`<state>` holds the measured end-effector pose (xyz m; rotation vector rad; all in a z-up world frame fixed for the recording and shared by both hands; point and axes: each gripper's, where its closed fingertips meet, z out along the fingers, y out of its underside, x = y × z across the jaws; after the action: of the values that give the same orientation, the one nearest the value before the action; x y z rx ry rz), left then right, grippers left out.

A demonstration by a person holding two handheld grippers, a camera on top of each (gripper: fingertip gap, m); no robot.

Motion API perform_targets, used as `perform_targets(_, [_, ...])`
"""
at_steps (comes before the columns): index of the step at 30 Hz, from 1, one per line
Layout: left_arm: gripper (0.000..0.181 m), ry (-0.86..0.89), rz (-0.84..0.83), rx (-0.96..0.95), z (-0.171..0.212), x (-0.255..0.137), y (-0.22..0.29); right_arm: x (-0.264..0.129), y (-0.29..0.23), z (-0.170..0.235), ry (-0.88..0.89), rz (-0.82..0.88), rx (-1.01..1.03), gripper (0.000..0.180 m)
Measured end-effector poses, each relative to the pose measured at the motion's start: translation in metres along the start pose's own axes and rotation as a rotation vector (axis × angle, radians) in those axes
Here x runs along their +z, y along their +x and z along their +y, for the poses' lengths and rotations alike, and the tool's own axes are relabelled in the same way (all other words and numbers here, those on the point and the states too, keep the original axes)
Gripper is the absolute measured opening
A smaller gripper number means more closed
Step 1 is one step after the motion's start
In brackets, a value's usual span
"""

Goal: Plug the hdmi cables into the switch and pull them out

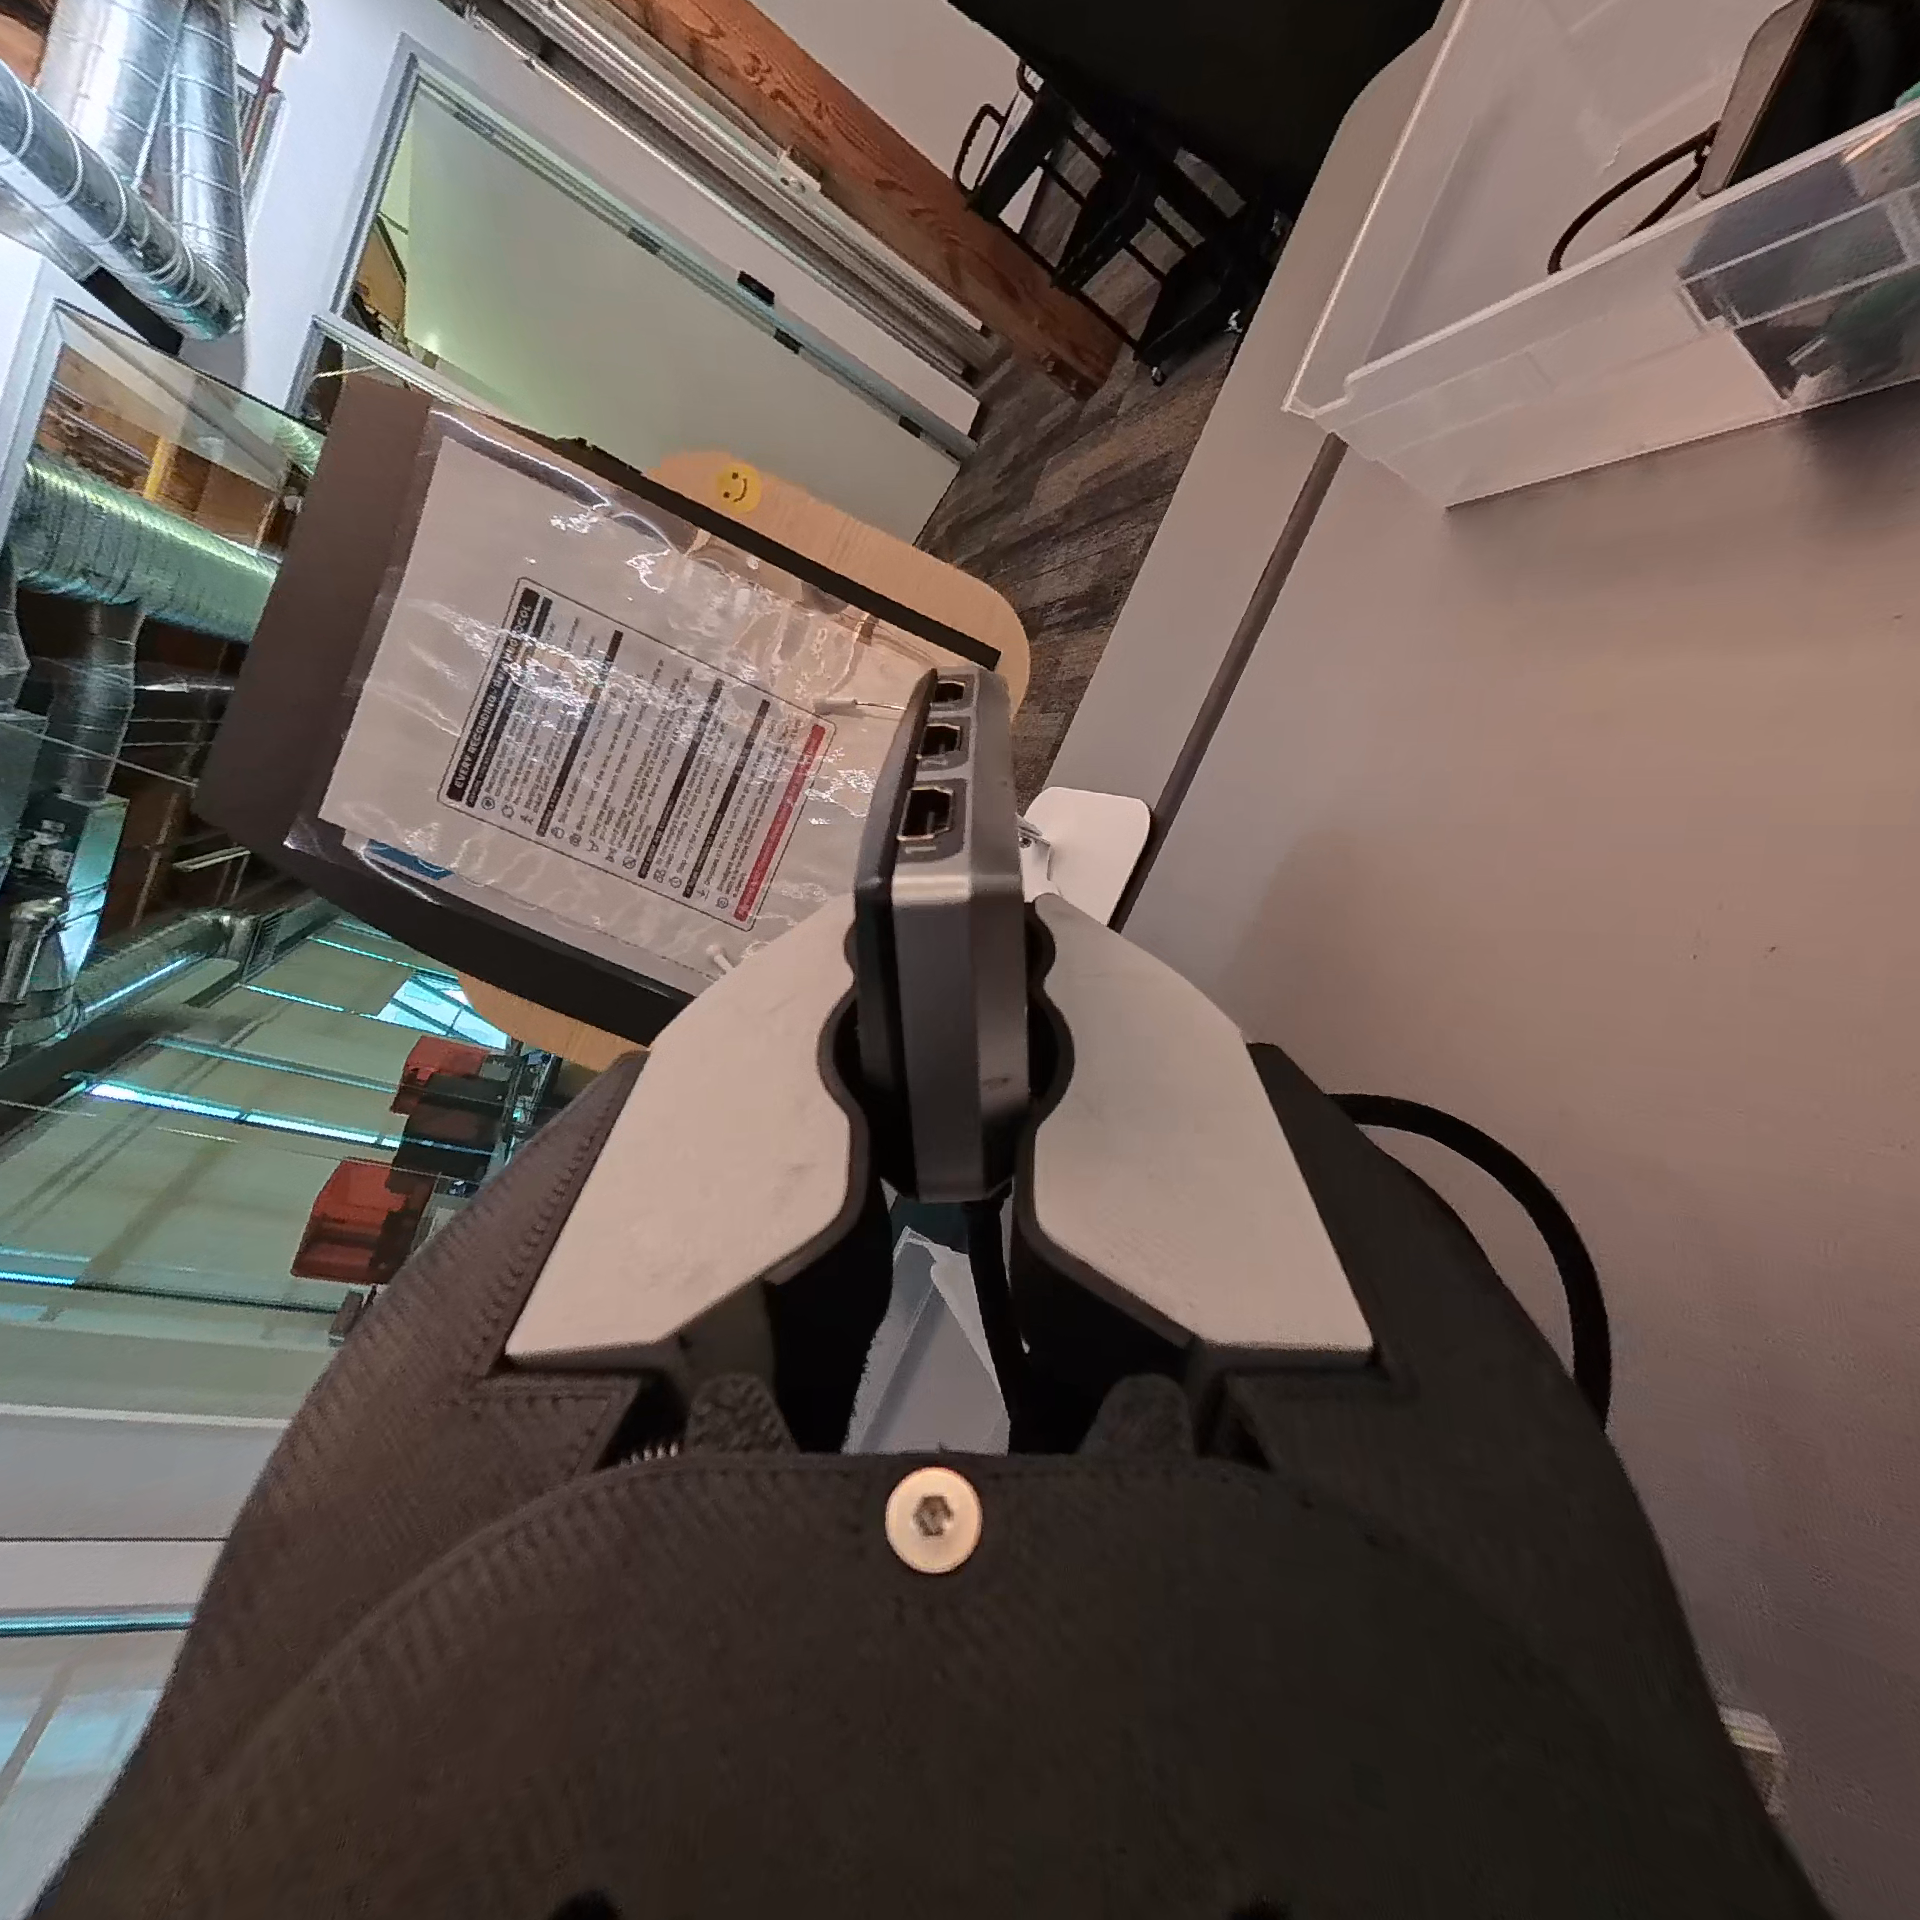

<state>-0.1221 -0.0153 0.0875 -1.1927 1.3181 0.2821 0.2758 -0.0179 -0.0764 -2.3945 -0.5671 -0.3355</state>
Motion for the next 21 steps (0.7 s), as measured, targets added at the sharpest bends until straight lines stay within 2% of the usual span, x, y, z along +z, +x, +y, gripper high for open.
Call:
perform_targets(3, [0.023, -0.007, 0.000, 0.001, 0.001, 0.001, 0.000, -0.020, -0.001, 0.009, -0.052, -0.023, 0.024, 0.008])
perform_targets(5, [0.022, -0.007, -0.002, -0.001, 0.001, 0.001, -0.001, -0.028, -0.017, 0.018, -0.104, -0.118, 0.064, 0.008])
perform_targets(12, [0.022, -0.001, 0.015, 0.000, -0.001, 0.002, 0.005, 0.013, -0.055, 0.061, -0.436, -0.292, 0.113, 0.012])
perform_targets(14, [0.022, 0.011, 0.012, 0.000, -0.002, 0.002, 0.004, 0.010, -0.053, 0.050, -0.377, -0.307, 0.195, 0.025])
perform_targets(16, [0.022, 0.031, 0.024, -0.001, -0.004, 0.002, 0.005, -0.002, -0.034, 0.034, -0.270, -0.237, 0.237, 0.032])
perform_targets(19, [0.022, 0.079, 0.091, 0.023, -0.006, 0.000, 0.013, -0.043, -0.018, 0.003, -0.109, -0.154, 0.221, 0.037])
perform_targets(21, [0.022, 0.113, 0.127, 0.023, -0.009, -0.002, 0.018, -0.081, -0.023, -0.039, 0.083, -0.132, 0.135, 0.036])
